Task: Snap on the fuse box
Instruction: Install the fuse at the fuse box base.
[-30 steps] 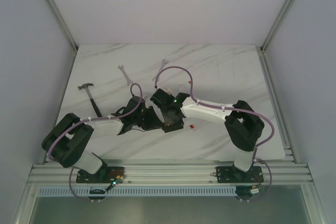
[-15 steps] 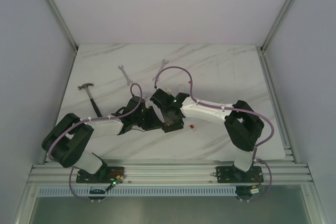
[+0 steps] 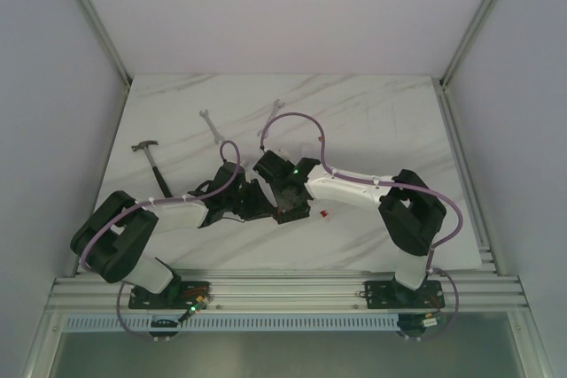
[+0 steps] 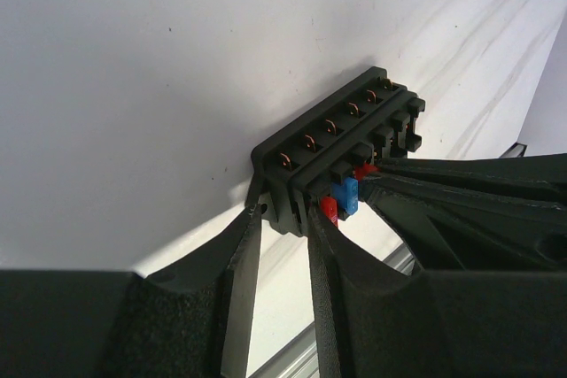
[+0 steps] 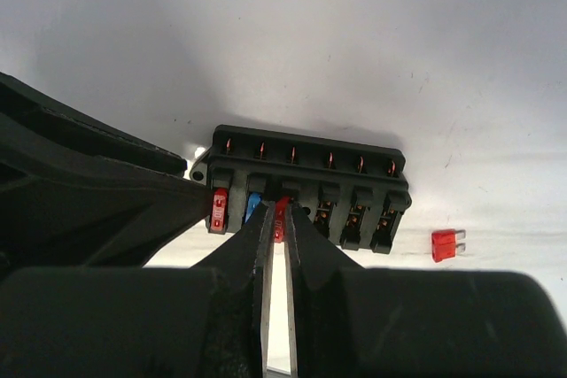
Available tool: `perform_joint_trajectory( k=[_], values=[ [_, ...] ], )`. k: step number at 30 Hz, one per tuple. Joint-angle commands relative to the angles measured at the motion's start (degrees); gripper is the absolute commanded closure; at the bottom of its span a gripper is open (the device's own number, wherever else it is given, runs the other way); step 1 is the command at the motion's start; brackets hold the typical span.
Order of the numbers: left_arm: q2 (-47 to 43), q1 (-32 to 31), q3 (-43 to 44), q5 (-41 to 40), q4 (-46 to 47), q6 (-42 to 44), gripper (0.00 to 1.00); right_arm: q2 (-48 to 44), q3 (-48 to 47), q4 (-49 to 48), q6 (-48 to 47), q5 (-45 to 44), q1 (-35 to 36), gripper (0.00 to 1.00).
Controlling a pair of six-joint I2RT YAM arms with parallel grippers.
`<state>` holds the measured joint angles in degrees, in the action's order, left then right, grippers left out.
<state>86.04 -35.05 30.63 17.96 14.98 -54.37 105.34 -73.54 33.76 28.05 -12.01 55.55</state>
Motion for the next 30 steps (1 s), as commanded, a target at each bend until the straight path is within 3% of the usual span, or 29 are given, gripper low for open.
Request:
perform_joint_trajectory(
  k=[1, 14, 30],
  values=[
    [1.45, 0.05, -1.28, -3.72, -5.45, 1.10, 0.64, 7.95, 9.02, 10.02, -1.61, -2.81, -0.95, 1.00],
    [1.15, 0.08, -1.20, -3.72, -5.49, 1.02, 0.64, 2.59, 0.07, 12.48, -1.38, -1.94, -1.36, 1.00],
    [0.80, 0.07, -1.27, -4.15, -5.33, 1.26, 0.64, 9.46, 0.51, 14.48, -2.35, 0.01, -0.57, 1.00]
  ],
)
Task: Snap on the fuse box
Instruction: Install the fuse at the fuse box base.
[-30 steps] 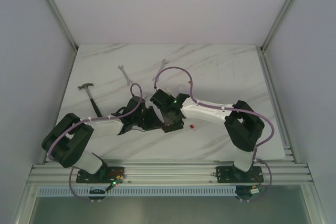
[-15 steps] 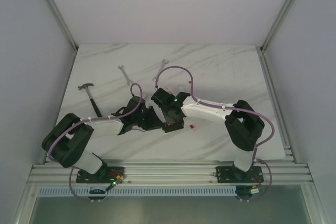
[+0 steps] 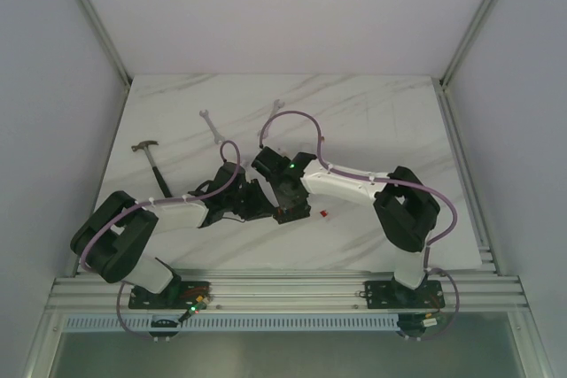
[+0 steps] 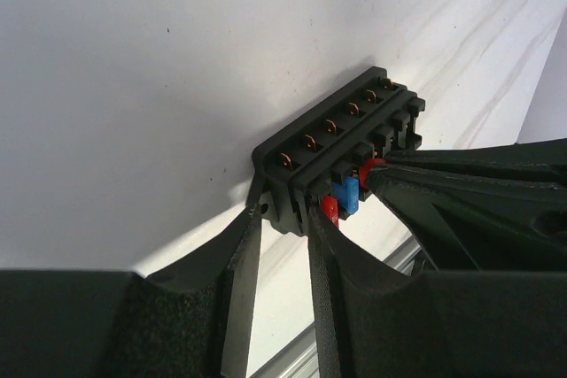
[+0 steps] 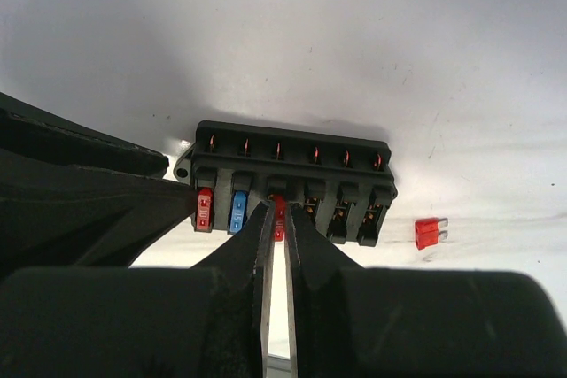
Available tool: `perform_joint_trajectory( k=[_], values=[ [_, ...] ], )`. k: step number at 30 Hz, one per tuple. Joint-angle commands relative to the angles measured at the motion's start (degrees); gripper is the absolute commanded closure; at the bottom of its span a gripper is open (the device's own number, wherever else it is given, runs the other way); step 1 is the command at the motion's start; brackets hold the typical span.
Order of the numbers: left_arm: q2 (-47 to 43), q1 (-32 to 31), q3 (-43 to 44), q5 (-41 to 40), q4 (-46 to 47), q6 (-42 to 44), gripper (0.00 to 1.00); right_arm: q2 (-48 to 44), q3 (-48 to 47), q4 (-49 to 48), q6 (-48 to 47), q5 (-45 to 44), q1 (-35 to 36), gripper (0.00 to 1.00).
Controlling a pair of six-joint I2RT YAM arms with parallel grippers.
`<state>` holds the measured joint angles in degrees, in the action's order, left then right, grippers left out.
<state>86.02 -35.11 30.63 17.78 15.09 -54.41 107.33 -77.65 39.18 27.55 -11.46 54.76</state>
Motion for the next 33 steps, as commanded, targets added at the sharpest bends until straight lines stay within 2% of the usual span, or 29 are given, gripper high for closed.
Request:
perform_joint_trajectory(
  k=[1, 22, 28, 33],
  values=[
    [0.87, 0.13, -1.32, -3.96, -5.47, 1.31, 0.64, 7.92, 4.97, 8.95, -2.00, -0.46, 0.32, 1.00],
    [1.04, 0.13, -1.67, -4.05, -4.85, 0.89, 0.64, 13.11, 5.62, 3.01, -3.07, 6.50, 3.70, 1.00],
    [-0.17, 0.13, -2.20, -4.35, -4.81, 0.79, 0.65, 6.54, 2.92, 2.56, -2.01, 4.94, 2.93, 1.00],
    [-0.94, 0.13, -2.33, -4.63, -4.81, 0.76, 0.64, -0.86, 1.03, 2.33, -0.13, 3.86, 0.99, 0.81]
  ],
)
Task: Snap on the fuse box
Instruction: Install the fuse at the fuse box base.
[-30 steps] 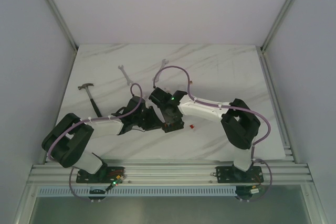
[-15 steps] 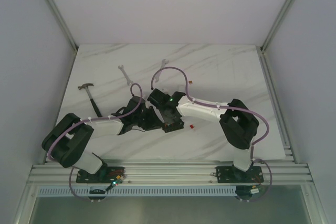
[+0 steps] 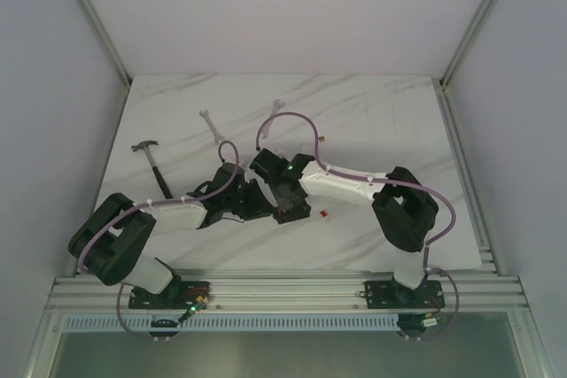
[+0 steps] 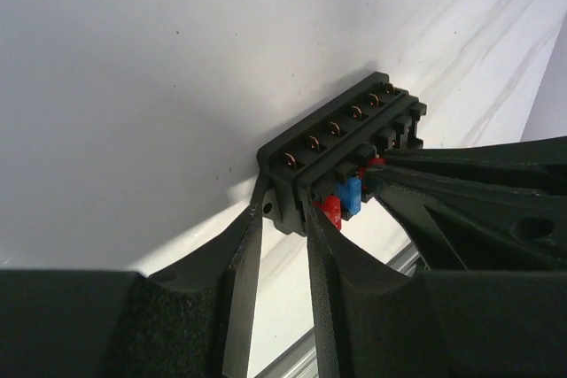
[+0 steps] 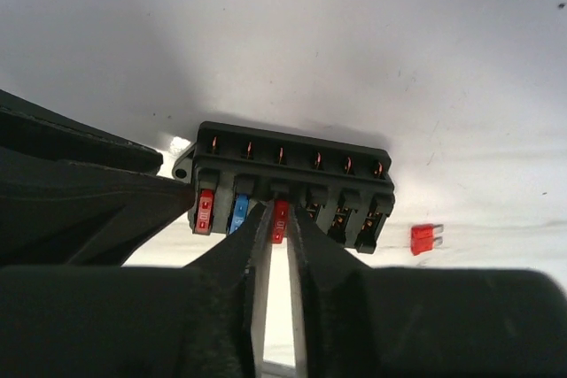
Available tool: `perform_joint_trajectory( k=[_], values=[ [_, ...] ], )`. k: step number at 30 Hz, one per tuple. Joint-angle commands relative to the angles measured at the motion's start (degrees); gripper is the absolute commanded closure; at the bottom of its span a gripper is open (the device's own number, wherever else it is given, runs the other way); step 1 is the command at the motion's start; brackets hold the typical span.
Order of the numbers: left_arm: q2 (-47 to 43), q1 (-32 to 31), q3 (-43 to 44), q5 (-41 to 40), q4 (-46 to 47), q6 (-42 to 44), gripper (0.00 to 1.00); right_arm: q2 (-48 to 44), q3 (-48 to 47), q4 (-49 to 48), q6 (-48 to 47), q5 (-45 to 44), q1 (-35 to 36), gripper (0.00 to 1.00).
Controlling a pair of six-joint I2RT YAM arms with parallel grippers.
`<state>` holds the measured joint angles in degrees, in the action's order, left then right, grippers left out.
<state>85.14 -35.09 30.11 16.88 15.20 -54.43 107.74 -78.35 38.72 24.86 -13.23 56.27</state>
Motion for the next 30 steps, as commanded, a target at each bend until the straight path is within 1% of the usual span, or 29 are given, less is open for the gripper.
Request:
perform_joint_trajectory(
  k=[1, 4, 5, 7, 12, 20, 24, 30],
  values=[
    [-0.12, 0.11, -1.80, -3.80, -4.94, 0.89, 0.64, -2.85, 1.54, 2.79, 2.94, 5.57, -0.88, 0.78],
    [-0.42, 0.07, -1.69, -3.63, -4.97, 0.89, 0.64, -5.33, 1.42, 2.23, 4.00, 5.86, -1.96, 0.68],
    [-0.43, 0.11, -1.53, -3.61, -4.99, 0.91, 0.64, -5.92, 1.52, 2.09, 4.44, 5.86, -2.26, 0.65],
    [-0.51, 0.11, -1.37, -3.40, -4.92, 0.92, 0.64, -6.53, 1.72, 1.88, 5.00, 6.07, -2.62, 0.64],
    [-0.45, 0.09, -0.91, -2.96, -4.92, 0.98, 0.64, -6.26, 3.25, 0.91, 6.17, 5.20, -3.03, 0.66],
    [-1.99, 0.11, -0.67, -3.00, -4.92, 0.90, 0.62, -4.78, 5.18, -1.59, 7.47, 6.27, -3.45, 0.69],
    [-2.20, 0.11, -0.48, -2.81, -4.84, 0.83, 0.61, -4.13, 5.49, -3.42, 7.41, 8.02, -3.45, 0.73],
    [-3.14, 0.10, 0.08, -2.84, -4.72, 0.96, 0.60, -3.33, 5.82, -3.65, 7.65, 7.88, -3.45, 0.78]
  ],
)
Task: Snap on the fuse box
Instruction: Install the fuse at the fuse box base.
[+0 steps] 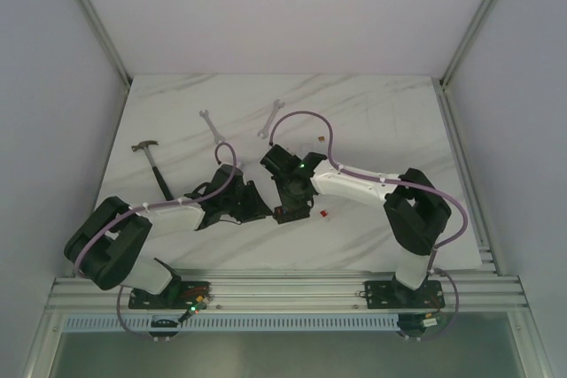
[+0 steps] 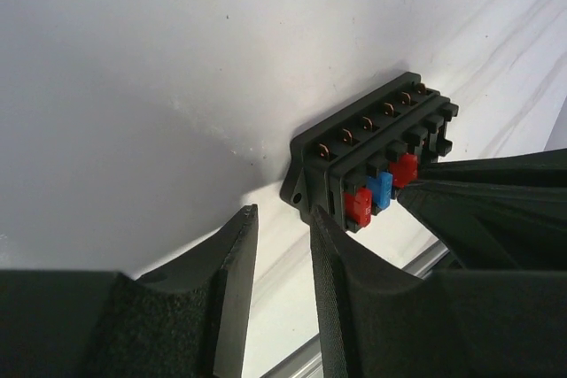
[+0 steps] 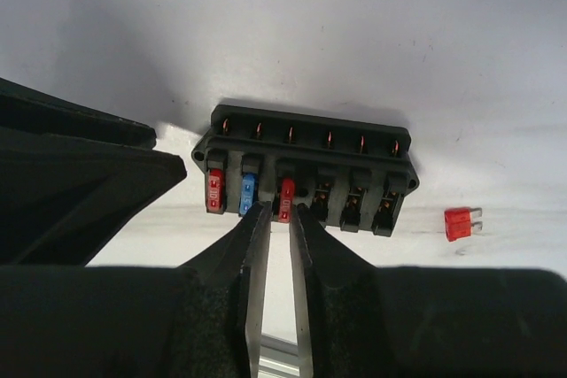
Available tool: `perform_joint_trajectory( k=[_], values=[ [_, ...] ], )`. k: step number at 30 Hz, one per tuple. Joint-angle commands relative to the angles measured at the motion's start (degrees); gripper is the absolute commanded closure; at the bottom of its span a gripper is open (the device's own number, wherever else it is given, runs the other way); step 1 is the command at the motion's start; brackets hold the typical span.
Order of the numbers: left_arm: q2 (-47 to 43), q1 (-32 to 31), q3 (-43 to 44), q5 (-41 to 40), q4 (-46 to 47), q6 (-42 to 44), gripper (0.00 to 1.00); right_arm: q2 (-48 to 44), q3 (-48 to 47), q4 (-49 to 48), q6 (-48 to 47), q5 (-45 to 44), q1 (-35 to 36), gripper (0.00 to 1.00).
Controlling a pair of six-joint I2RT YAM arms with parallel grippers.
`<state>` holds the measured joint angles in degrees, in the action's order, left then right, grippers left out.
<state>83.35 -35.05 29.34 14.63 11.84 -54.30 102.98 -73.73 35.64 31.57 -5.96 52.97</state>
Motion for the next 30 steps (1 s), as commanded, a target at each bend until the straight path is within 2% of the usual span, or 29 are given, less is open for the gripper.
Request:
perform_joint_trajectory(
  k=[1, 18, 30],
  values=[
    [-1.35, 0.10, 1.00, -0.50, -1.32, 0.91, 0.60, 1.66, 1.28, -0.61, 0.90, 0.67, -0.15, 0.80],
    [2.96, -0.45, 3.04, 1.73, 1.56, 1.03, 0.60, 4.31, -1.55, 0.48, -1.66, 1.05, 1.87, 1.00],
    [3.83, -0.60, 2.07, 1.38, 1.79, 0.64, 0.62, 7.70, -0.64, 4.23, -2.38, -2.93, 2.42, 1.00]
  ],
)
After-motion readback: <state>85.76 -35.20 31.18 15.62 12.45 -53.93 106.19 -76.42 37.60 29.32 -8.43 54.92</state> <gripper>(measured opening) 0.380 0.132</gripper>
